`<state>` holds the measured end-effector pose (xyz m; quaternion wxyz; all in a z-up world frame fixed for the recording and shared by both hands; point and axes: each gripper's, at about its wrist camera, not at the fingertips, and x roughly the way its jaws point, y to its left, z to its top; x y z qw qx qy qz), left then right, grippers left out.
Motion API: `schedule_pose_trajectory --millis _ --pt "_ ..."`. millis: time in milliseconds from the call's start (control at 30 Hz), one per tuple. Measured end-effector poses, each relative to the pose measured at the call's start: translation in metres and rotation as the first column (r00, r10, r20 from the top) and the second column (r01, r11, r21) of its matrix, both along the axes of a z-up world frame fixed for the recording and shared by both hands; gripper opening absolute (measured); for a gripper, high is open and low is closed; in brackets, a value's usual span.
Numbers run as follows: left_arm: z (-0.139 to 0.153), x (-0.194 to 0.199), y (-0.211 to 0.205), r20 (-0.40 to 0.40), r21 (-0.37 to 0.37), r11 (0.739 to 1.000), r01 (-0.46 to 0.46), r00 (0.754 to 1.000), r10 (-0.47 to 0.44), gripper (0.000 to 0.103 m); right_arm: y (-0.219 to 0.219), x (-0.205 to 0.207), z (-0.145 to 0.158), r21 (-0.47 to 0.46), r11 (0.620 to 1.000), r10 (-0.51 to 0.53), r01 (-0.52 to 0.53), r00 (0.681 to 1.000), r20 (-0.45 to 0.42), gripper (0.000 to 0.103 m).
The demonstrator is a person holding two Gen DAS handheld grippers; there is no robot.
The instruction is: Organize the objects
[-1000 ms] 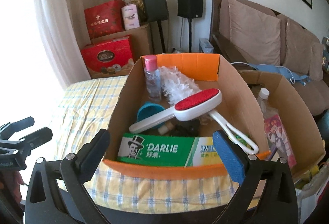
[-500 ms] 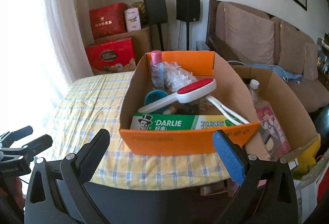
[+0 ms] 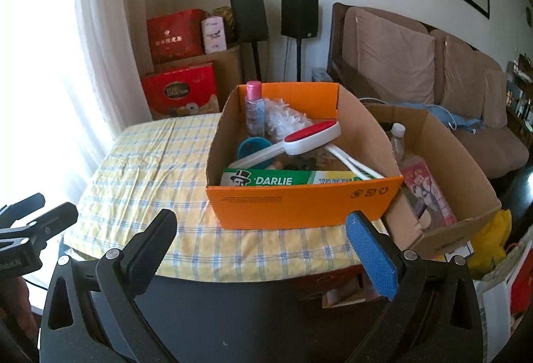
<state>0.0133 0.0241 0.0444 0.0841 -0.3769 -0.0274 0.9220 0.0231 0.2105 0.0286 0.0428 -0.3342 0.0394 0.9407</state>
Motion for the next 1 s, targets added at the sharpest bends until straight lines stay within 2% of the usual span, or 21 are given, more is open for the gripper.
schedule_pose_trajectory --millis 733,1000 --pt "0.003 0.016 -0.005 -0.015 -0.002 1.000 -0.014 1.000 0.014 0.103 -0.016 0.021 0.009 0.048 0.999 0.024 -0.022 0.999 -0.037 0.103" --pt "0.004 0.017 -0.005 -0.019 -0.004 1.000 -0.020 1.000 0.020 0.103 -0.013 0.020 0.010 0.029 0.999 0.015 -0.014 0.999 -0.039 0.103"
